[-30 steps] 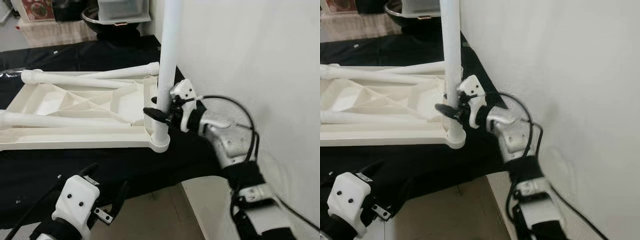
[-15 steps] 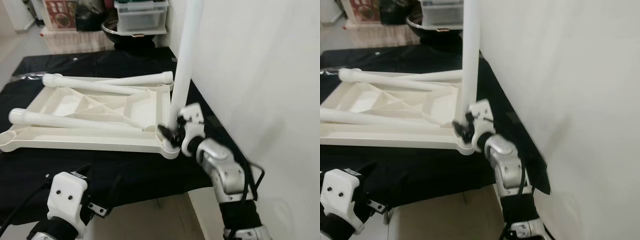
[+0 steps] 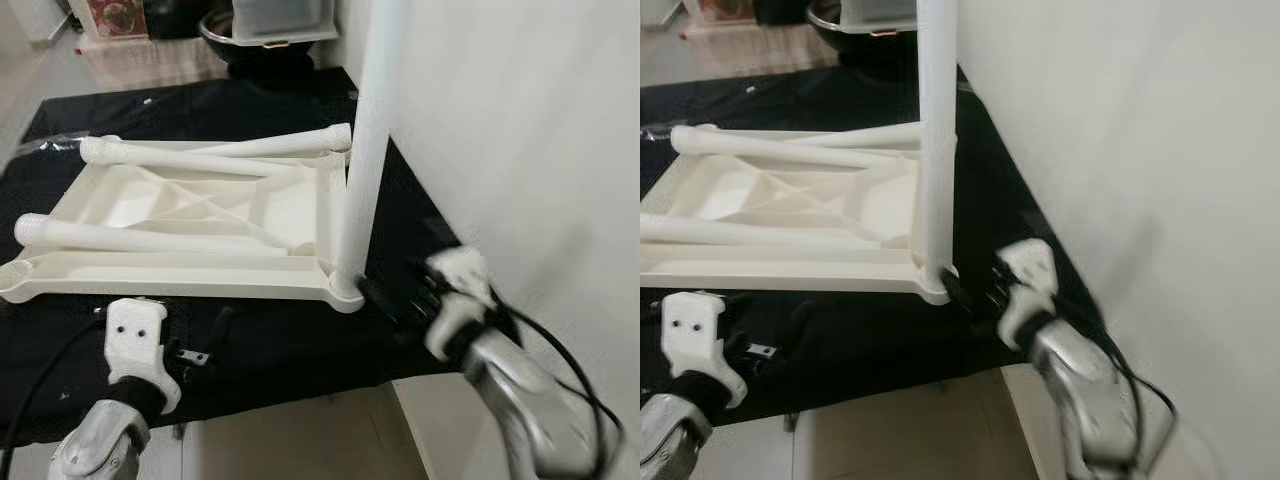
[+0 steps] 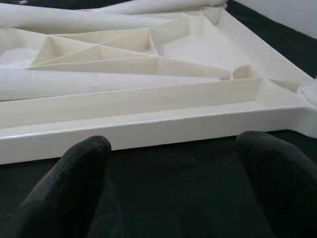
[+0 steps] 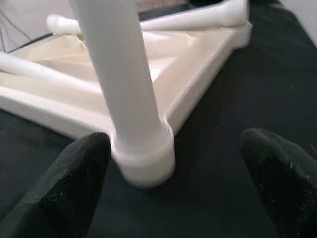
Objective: Building children table
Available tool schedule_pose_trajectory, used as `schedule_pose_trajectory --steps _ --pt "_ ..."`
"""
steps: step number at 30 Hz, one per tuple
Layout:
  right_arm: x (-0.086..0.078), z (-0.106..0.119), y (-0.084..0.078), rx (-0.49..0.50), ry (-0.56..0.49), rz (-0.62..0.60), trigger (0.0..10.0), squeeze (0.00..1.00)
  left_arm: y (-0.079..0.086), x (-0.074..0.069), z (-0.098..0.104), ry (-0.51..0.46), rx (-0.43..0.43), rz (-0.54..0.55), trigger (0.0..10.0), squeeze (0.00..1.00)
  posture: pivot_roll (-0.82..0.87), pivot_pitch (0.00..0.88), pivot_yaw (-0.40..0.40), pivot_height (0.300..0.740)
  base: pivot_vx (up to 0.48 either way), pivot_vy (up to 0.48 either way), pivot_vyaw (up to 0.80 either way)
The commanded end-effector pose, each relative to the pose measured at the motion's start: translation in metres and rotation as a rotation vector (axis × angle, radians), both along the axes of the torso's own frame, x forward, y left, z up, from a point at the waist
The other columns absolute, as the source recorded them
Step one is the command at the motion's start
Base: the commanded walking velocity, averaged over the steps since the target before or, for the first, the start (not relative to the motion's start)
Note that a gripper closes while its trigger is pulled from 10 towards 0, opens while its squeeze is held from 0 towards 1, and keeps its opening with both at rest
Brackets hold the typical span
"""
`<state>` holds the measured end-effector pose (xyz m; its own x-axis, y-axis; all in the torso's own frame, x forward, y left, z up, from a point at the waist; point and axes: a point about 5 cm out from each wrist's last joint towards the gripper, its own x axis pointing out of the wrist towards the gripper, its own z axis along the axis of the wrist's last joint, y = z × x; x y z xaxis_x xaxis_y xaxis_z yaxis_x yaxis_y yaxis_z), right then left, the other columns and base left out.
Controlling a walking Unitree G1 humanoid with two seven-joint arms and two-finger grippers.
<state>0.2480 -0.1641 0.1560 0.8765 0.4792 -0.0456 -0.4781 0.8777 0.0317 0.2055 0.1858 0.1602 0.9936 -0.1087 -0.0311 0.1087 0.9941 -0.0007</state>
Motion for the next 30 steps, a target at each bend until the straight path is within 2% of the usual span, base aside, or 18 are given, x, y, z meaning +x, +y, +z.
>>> schedule_pose_trajectory --steps 1,2,3,4,6,8,9,12,14,18,30 --pt "-0.01 0.007 0.0 0.022 -0.042 0.031 10.0 0.95 -0.001 0.004 -0.009 0.033 0.004 -0.004 10.0 0.0 -0.01 0.09 0.02 0.74 0.0 0.0 0.0" --pt "-0.017 0.005 -0.003 0.031 -0.03 0.016 10.0 0.62 -0.003 0.007 -0.012 0.041 0.015 -0.013 10.0 0.0 -0.01 0.085 0.02 0.74 0.0 0.0 0.0" --pt "-0.017 0.005 -0.003 0.031 -0.03 0.016 10.0 0.62 -0.003 0.007 -0.012 0.041 0.015 -0.013 10.0 0.0 -0.01 0.085 0.02 0.74 0.0 0.0 0.0" --pt "-0.021 -0.001 -0.005 0.034 -0.01 -0.029 10.0 0.0 -0.006 0.011 -0.017 0.048 0.025 -0.03 10.0 0.0 -0.03 0.076 0.019 0.74 0.0 0.0 0.0" --pt "-0.023 -0.005 -0.006 0.034 0.004 -0.063 10.0 0.0 -0.008 0.013 -0.019 0.052 0.032 -0.042 10.0 0.0 -0.03 0.076 0.019 0.74 0.0 0.0 0.0" --pt "-0.023 -0.017 0.001 0.021 0.033 -0.109 10.0 0.0 -0.02 0.019 -0.024 0.053 0.049 -0.077 10.0 0.0 -0.02 0.071 0.018 0.74 0.0 0.238 0.0" --pt "-0.023 -0.026 0.011 0.028 0.051 -0.092 10.0 0.0 -0.033 0.023 -0.028 0.05 0.072 -0.101 10.0 0.0 -0.03 0.064 0.023 0.74 0.0 0.469 0.0" --pt "-0.023 -0.029 0.015 0.029 0.056 -0.077 10.0 0.0 -0.038 0.024 -0.029 0.048 0.077 -0.108 10.0 0.0 -0.03 0.064 0.023 0.74 0.0 0.469 0.0" --pt "-0.021 -0.029 0.018 0.043 0.052 -0.04 10.0 0.0 -0.05 0.023 -0.032 0.049 0.081 -0.162 10.0 0.0 -0.02 0.061 0.019 0.74 0.0 0.469 0.0" --pt "-0.017 -0.029 0.02 0.048 0.049 -0.009 10.0 0.0 -0.048 0.024 -0.034 0.044 0.084 -0.169 10.0 0.0 0.0 0.058 0.011 0.74 0.0 0.469 0.0" --pt "-0.016 -0.032 0.023 0.053 0.043 -0.023 10.0 0.0 -0.049 0.03 -0.037 0.036 0.1 -0.19 10.0 0.0 -0.01 0.055 0.014 0.74 0.0 0.469 0.0"
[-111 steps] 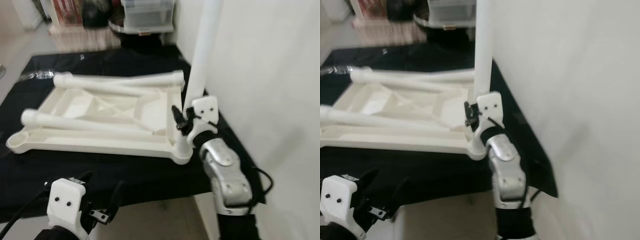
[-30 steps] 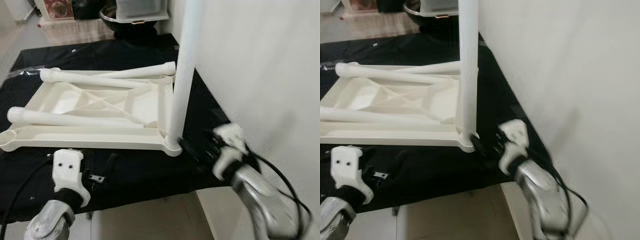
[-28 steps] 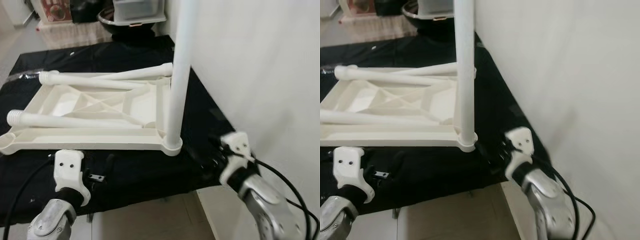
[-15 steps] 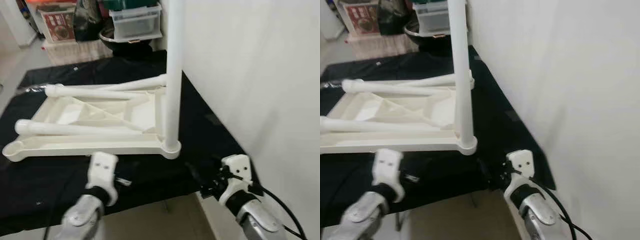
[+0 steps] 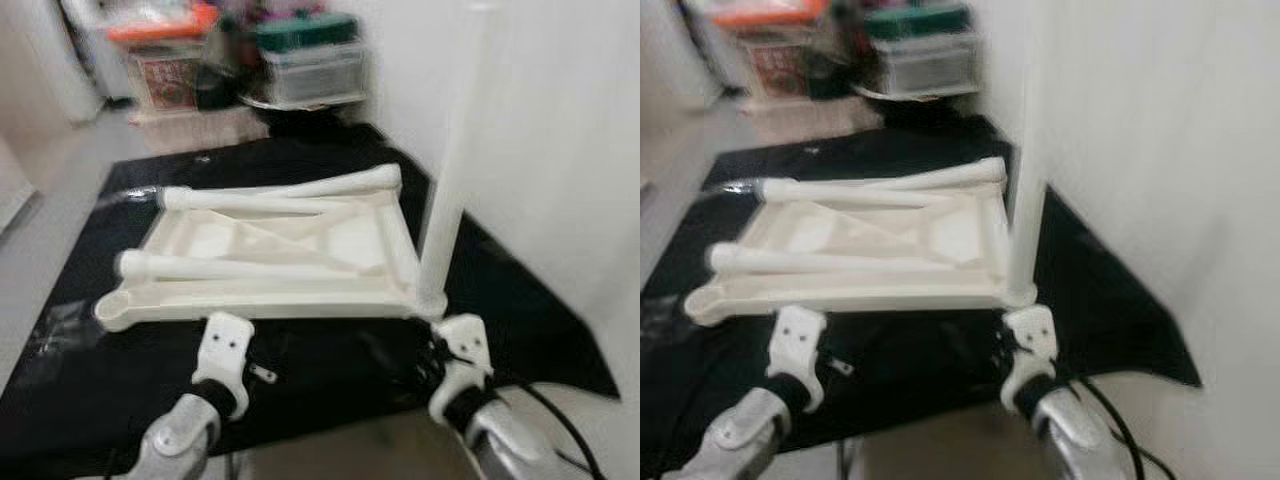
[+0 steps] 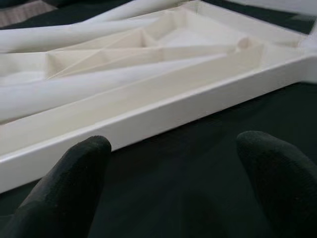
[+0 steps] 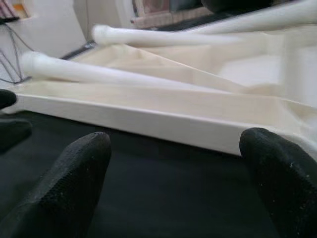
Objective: Building children table
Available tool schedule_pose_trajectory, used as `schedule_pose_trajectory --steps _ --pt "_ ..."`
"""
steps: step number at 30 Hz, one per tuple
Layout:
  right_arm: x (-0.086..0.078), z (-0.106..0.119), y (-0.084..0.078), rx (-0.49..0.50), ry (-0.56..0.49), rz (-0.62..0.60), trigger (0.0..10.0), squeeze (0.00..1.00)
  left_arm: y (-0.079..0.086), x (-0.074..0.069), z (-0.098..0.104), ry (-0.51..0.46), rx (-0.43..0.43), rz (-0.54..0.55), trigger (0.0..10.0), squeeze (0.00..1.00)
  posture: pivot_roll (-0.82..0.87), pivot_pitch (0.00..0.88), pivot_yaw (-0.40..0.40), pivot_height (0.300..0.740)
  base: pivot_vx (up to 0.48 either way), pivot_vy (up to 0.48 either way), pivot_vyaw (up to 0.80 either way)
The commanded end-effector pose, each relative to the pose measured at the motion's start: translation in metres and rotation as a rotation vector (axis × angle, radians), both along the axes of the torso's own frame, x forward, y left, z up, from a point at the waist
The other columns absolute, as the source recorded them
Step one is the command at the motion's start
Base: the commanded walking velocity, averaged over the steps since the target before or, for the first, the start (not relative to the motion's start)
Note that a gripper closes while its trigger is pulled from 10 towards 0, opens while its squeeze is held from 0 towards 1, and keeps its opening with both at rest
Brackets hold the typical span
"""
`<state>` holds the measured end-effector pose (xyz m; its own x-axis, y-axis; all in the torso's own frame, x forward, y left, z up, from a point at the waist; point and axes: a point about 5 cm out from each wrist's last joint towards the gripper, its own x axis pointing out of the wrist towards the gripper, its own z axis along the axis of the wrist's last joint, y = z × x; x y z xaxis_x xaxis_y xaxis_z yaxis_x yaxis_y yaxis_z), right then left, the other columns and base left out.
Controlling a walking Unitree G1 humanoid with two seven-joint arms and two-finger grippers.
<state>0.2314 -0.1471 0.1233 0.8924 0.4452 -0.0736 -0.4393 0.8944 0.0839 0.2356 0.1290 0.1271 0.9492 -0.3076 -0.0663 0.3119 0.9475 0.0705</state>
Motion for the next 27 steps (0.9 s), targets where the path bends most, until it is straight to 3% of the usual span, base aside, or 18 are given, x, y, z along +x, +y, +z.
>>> schedule_pose_trajectory --steps 1,17,27 --pt "0.001 0.001 0.006 0.009 -0.013 0.028 10.0 0.0 0.006 0.0 -0.004 0.012 0.027 0.009 10.0 0.0 -0.01 0.054 0.014 0.74 0.0 0.469 0.0" --pt "0.011 0.003 0.011 -0.044 -0.05 0.066 10.0 0.0 0.001 0.004 -0.003 -0.018 0.027 -0.027 10.0 0.0 -0.01 0.049 0.002 0.74 0.0 0.463 0.0" --pt "0.017 0.006 0.012 -0.061 -0.069 0.066 10.0 0.0 -0.004 0.0 -0.001 -0.023 0.01 -0.126 10.0 0.0 -0.01 0.05 -0.002 0.74 0.0 0.0 0.0"
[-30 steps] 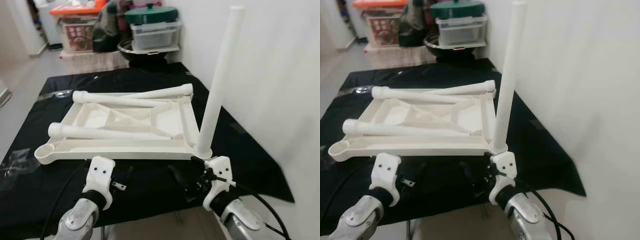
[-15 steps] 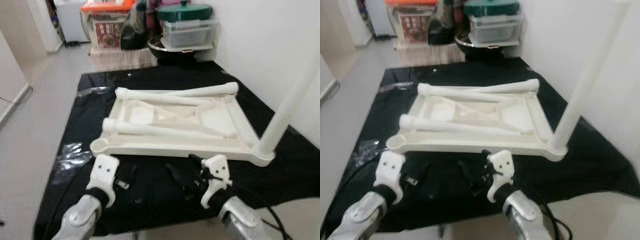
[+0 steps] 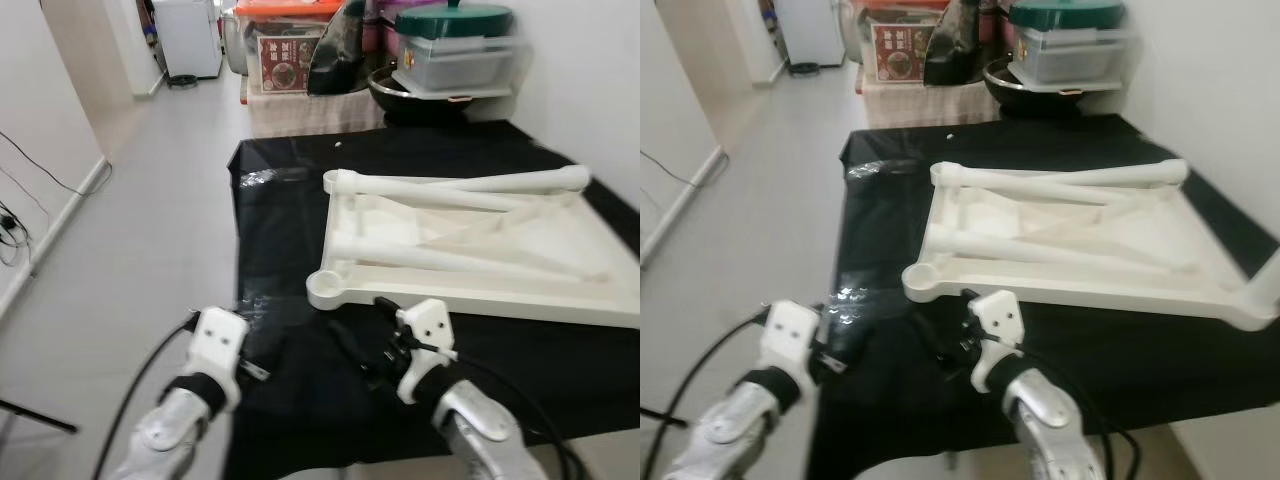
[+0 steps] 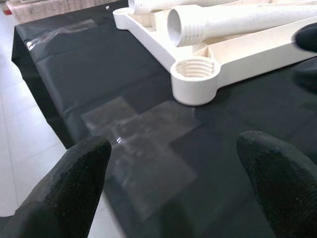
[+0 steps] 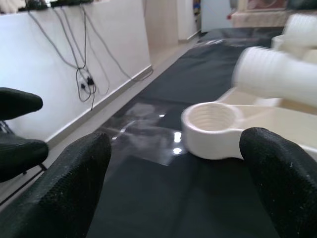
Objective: Building children table
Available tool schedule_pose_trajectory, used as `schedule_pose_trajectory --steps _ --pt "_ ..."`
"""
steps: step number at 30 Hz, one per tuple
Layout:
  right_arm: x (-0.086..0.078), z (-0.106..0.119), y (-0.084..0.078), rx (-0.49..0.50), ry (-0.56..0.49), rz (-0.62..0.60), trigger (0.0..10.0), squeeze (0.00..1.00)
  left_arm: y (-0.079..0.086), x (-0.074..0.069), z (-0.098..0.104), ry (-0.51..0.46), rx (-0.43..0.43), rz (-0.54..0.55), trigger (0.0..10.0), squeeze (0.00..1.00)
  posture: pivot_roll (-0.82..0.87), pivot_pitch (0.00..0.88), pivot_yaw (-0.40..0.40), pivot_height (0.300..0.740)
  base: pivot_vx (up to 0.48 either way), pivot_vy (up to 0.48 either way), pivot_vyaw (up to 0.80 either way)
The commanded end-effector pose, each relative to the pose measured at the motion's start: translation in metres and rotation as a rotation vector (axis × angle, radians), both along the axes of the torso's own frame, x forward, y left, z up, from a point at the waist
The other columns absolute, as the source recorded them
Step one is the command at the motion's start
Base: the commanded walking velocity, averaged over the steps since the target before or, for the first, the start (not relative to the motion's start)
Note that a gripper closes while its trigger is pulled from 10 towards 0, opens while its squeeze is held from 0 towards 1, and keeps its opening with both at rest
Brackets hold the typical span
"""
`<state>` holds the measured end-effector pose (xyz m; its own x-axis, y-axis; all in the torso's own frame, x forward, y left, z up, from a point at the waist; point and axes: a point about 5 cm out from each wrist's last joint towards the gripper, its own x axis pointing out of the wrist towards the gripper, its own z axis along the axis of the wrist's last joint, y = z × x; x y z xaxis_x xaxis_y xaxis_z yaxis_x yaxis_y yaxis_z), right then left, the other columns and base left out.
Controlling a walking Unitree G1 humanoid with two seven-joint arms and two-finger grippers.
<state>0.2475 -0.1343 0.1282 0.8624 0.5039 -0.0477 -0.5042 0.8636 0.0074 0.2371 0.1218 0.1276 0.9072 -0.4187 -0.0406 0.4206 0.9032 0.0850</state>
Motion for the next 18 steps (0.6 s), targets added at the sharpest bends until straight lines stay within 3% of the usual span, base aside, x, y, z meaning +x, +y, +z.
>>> schedule_pose_trajectory --steps 1,11,18 --pt "0.0007 0.0009 -0.0005 -0.006 -0.011 -0.003 10.0 0.0 0.0021 -0.0025 -0.0013 0.009 0.001 -0.01 10.0 0.0 -0.01 0.051 -0.002 0.74 0.0 -0.435 0.0" --pt "0.0013 0.0002 -0.0009 -0.003 -0.011 -0.007 10.0 0.0 0.0025 -0.0015 -0.0027 0.015 -0.02 -0.008 10.0 0.0 -0.01 0.047 -0.001 0.74 0.0 -0.461 0.0" --pt "0.0045 0.0017 -0.0009 -0.02 -0.022 -0.003 10.0 0.0 0.003 0.001 -0.0037 0.018 -0.028 0.0 10.0 0.0 -0.01 0.038 0.0 0.74 0.0 0.0 0.0"
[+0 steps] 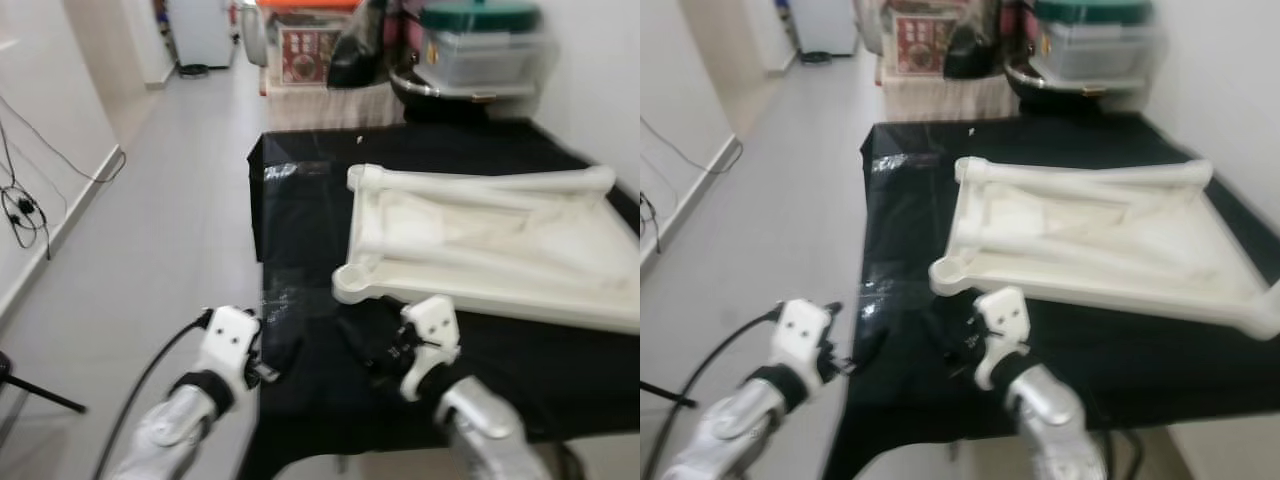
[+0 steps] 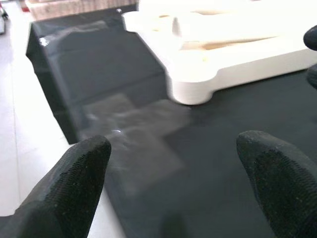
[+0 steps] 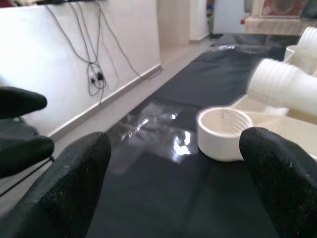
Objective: Building children table
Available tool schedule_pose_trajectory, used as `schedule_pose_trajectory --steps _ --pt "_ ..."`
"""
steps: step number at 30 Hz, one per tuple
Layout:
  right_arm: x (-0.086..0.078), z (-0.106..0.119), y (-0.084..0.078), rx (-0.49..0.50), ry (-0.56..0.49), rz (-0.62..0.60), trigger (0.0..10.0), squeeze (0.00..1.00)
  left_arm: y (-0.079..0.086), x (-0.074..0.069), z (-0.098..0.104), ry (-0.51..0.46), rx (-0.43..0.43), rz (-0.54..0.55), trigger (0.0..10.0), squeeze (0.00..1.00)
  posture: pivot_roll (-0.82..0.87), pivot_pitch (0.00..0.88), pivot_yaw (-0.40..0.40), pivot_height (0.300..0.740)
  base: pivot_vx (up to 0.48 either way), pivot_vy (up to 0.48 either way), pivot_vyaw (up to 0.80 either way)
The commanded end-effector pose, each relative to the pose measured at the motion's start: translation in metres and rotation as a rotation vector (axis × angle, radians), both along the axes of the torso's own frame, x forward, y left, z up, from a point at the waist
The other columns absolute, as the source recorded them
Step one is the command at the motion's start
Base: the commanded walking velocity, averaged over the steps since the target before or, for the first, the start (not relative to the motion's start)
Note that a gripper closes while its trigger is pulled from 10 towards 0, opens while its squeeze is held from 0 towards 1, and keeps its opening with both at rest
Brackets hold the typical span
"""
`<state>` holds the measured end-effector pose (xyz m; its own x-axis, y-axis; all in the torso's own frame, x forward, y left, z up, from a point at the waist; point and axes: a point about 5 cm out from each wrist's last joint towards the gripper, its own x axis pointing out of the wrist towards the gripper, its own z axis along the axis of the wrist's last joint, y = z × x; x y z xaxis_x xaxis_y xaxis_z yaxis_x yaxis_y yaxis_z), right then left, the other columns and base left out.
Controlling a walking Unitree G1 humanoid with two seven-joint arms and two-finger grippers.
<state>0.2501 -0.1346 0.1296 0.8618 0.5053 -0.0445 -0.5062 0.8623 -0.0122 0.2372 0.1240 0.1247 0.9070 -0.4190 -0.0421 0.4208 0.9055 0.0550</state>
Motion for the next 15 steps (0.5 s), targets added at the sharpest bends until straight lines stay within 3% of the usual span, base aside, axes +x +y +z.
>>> schedule_pose_trajectory --steps 1,12,15 --pt "0.002 0.0004 -0.0006 -0.004 -0.01 -0.006 10.0 0.0 0.0009 0.001 -0.0009 0.004 -0.001 -0.001 10.0 0.0 -0.01 0.038 0.0 0.74 0.0 0.0 0.0" --pt "0.0097 -0.0016 -0.0024 -0.016 0.007 -0.047 10.0 0.0 0.0071 0.0014 -0.0001 -0.006 0.005 0.035 10.0 0.0 -0.01 0.04 0.004 0.74 0.0 0.0 0.0" --pt "0.01 -0.0035 -0.0034 0.035 0.04 -0.063 10.0 0.0 0.0105 0.0004 0.002 -0.014 -0.002 0.038 10.0 0.0 -0.01 0.041 0.005 0.74 0.165 0.0 -0.8"
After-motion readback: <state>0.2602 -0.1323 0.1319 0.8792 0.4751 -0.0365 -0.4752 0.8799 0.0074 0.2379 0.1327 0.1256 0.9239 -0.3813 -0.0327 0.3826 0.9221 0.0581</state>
